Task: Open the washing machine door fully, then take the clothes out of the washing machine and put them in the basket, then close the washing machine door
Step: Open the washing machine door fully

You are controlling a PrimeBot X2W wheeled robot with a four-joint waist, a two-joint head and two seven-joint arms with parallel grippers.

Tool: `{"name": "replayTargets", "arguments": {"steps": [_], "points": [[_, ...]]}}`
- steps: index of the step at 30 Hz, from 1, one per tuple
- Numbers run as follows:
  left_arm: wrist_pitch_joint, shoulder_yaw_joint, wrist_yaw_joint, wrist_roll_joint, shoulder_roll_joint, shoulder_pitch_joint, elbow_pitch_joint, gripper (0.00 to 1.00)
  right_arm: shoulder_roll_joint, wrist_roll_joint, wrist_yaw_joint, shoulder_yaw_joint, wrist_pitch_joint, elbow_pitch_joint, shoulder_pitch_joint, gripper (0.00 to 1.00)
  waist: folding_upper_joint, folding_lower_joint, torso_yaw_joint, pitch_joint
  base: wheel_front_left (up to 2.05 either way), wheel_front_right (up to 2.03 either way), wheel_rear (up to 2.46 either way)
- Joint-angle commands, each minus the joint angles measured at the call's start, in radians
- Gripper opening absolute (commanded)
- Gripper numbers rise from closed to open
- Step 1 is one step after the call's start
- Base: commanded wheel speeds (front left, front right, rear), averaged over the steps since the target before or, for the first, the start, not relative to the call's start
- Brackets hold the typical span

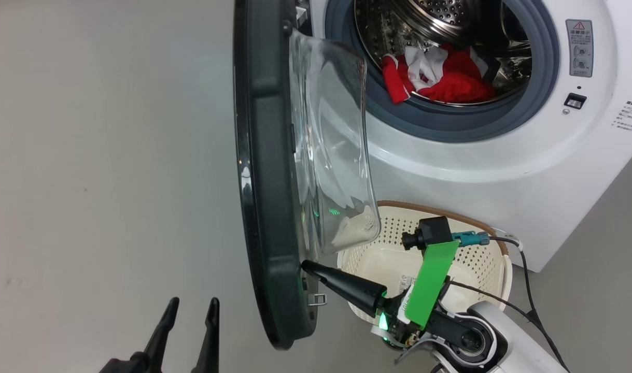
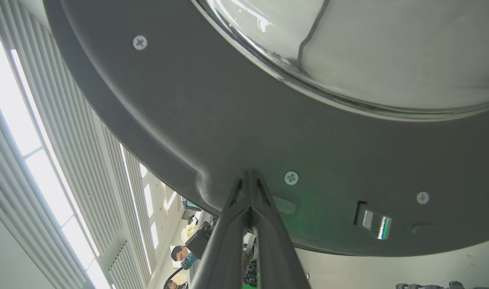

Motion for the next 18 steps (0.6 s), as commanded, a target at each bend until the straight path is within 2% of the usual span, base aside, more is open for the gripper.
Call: {"name": "replayTargets", "arguments": {"steps": [1,13,14,16,17,18], "points": [[-0.012,0.036,0.01,-0.009,0.01,-0.011,-0.029,1.0,0.023,0.014,0.008,0.024,-0.004,-0.025,-0.04,0.0,0.0,0.0,0.0,-0.001,0.0,0.0,0.0],[-0.012,0.032,0.001,-0.002,0.01,-0.007,-0.021,1.0,0.023,-0.003,0.008,0.011,-0.023,-0.017,-0.021,0.0,0.0,0.0,-0.007,-0.016,0.0,0.0,0.0],[-0.012,0.032,0.0,0.0,0.01,-0.007,-0.019,1.0,0.023,-0.008,0.008,0.007,-0.026,-0.016,-0.016,0.15,0.0,0.0,-0.009,-0.018,0.0,0.0,0.0],[-0.012,0.03,-0.003,0.003,0.01,-0.007,-0.015,1.0,0.023,-0.019,0.008,0.0,-0.031,-0.013,-0.005,0.38,0.0,0.0,-0.011,-0.023,0.0,0.0,0.0],[-0.012,0.029,-0.005,0.005,0.01,-0.007,-0.013,1.0,0.023,-0.025,0.008,-0.005,-0.034,-0.011,0.002,0.6,0.0,0.0,-0.012,-0.025,0.0,0.0,0.0],[-0.012,0.028,-0.006,0.006,0.01,-0.007,-0.012,1.0,0.023,-0.031,0.008,-0.009,-0.035,-0.009,0.008,0.89,0.0,0.0,-0.014,-0.027,0.0,0.0,0.0]]}}
